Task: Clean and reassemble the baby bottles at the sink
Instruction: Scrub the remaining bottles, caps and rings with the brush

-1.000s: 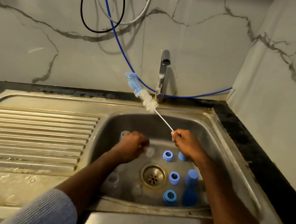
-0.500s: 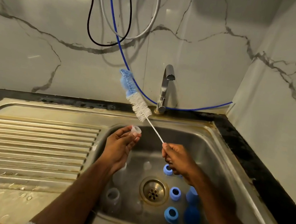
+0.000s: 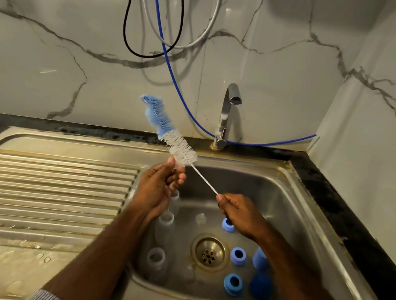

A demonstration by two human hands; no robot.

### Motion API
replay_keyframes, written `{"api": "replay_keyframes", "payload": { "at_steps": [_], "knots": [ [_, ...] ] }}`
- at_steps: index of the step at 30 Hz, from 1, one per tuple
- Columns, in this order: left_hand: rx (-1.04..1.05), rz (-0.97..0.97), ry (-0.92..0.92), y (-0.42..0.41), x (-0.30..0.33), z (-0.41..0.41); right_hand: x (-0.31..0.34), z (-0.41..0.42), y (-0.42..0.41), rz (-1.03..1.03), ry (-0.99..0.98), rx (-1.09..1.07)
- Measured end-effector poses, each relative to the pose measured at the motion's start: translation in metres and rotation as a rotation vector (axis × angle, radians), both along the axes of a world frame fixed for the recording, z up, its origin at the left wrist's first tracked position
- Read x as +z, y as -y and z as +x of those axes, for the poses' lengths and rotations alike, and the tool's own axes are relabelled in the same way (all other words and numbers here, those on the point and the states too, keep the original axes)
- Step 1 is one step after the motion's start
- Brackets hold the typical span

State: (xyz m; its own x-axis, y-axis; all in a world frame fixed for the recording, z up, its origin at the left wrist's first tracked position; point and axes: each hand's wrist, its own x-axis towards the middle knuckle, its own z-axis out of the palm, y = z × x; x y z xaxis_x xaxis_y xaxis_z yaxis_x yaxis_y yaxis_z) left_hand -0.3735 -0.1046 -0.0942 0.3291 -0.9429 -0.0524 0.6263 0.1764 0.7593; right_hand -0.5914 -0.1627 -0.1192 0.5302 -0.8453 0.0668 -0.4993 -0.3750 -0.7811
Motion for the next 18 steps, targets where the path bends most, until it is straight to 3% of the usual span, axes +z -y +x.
{"api": "replay_keyframes", "payload": {
  "at_steps": [4,6,8,10,13,15,16,18],
  "knots": [
    [-0.148,0.118,-0.051,-0.002,0.001,0.007,0.004,0.0,-0.007,0.107,0.036,0.117],
    [-0.165,0.107,-0.115,-0.002,0.0,0.006,0.009,0.0,-0.012,0.234,0.082,0.147],
    [-0.1,0.031,-0.068,0.002,-0.004,0.005,0.014,0.001,-0.016,0.288,0.086,0.135],
    [0.06,-0.049,0.183,0.001,-0.008,0.003,0.016,0.006,-0.02,0.328,0.089,0.116],
    [0.392,-0.027,0.79,0.003,-0.015,0.002,0.016,0.014,-0.026,0.435,0.068,0.112],
    [0.49,0.004,0.978,0.003,-0.015,0.002,0.014,0.017,-0.027,0.399,0.029,0.107],
    [0.436,0.004,0.94,0.002,-0.015,0.003,0.013,0.017,-0.026,0.331,0.002,0.097],
    [0.203,0.021,0.637,0.0,-0.011,0.005,0.011,0.013,-0.021,0.14,-0.069,0.064]
  ]
}}
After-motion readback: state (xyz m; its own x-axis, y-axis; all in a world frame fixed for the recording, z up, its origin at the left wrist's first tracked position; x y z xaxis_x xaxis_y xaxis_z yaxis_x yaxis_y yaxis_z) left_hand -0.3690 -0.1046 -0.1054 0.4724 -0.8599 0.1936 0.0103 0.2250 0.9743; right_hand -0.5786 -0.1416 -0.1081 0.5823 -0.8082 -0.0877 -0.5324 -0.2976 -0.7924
